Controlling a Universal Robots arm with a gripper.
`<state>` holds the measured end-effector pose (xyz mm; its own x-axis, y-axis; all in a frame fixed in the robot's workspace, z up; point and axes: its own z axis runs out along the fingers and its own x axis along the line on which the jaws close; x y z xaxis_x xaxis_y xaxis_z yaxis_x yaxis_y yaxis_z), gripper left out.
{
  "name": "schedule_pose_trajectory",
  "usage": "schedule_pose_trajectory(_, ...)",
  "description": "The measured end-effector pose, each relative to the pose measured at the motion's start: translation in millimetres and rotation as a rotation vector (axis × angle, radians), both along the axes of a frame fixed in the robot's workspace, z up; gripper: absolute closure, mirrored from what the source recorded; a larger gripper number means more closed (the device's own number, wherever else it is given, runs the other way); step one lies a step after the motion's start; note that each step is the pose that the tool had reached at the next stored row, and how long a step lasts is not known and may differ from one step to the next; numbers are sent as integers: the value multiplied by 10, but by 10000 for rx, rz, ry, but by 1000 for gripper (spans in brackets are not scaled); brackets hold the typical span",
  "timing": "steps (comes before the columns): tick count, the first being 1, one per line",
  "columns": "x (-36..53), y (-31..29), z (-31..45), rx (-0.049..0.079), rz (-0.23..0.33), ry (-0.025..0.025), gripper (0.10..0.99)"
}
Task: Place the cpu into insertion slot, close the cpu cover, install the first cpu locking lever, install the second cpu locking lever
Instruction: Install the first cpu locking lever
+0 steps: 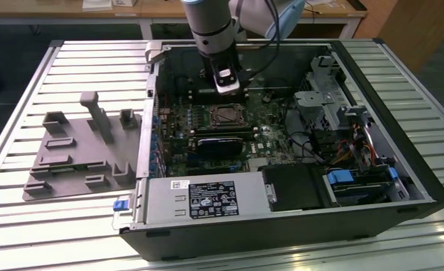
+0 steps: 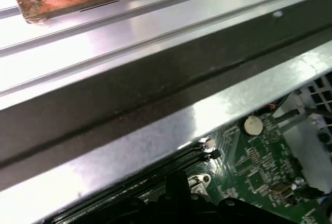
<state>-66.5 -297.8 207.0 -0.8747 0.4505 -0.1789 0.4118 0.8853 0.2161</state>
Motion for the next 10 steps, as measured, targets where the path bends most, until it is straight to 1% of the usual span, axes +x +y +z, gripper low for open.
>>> schedule_pose_trajectory(1, 7, -5, -2, -6, 1, 117, 980)
schedule_pose_trajectory(2, 12, -12, -3, -13, 2, 217, 980)
schedule_pose_trajectory(5, 22, -46, -7, -49, 0, 481, 980)
schedule_pose_trajectory(7, 28, -83, -10, -68, 1, 628, 980)
schedule_pose_trajectory(10, 33, -154, -13, -85, 1, 796, 980)
